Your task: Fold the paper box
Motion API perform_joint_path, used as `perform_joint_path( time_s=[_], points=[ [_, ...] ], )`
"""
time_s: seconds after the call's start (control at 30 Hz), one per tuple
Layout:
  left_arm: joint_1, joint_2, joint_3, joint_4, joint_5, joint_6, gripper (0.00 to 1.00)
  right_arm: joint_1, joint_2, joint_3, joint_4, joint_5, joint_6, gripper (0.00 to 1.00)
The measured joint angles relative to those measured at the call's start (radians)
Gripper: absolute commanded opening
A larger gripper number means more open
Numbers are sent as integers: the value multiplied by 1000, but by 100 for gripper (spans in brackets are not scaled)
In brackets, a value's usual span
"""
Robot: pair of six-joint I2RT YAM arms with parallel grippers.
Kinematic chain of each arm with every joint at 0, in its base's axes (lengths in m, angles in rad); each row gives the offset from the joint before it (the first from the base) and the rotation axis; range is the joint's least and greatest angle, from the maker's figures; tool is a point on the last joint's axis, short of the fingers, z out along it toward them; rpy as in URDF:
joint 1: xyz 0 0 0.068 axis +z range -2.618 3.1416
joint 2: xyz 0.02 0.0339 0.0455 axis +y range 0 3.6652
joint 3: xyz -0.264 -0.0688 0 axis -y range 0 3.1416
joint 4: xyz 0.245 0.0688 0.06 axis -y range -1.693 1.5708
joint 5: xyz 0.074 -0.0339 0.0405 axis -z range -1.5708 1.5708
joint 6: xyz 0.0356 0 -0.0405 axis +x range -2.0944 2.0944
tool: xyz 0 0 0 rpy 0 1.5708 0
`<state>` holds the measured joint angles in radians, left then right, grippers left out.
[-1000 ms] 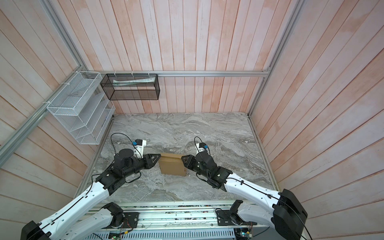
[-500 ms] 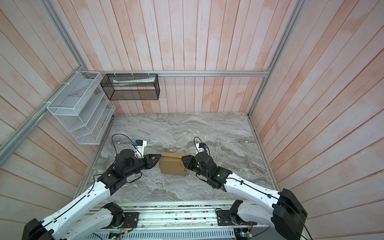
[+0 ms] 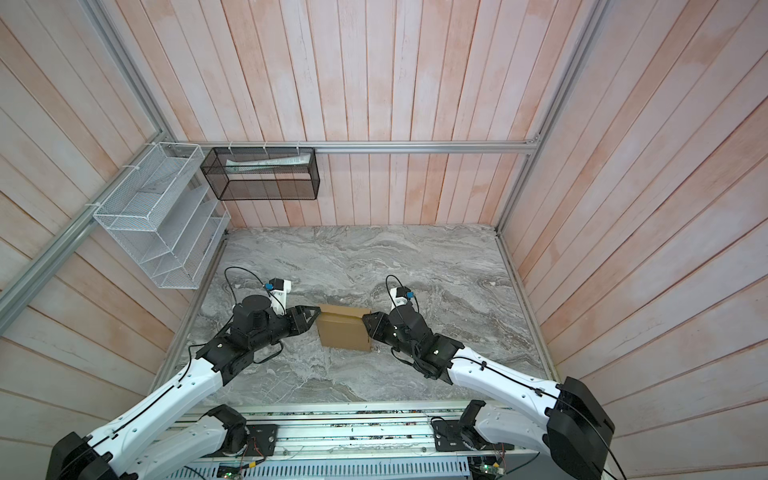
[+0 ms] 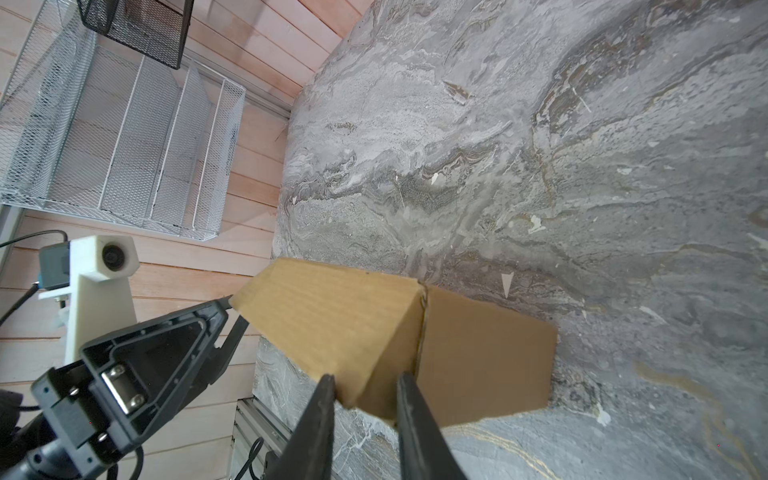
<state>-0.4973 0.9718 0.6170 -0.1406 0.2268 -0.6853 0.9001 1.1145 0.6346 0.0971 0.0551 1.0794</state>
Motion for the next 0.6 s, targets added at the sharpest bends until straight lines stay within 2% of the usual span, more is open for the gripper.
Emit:
perform_joint_path(
  time_s=[0.6],
  points=[
    [7, 42, 12, 1, -24, -9, 49, 9, -3, 0, -11, 7, -3, 26]
  ],
)
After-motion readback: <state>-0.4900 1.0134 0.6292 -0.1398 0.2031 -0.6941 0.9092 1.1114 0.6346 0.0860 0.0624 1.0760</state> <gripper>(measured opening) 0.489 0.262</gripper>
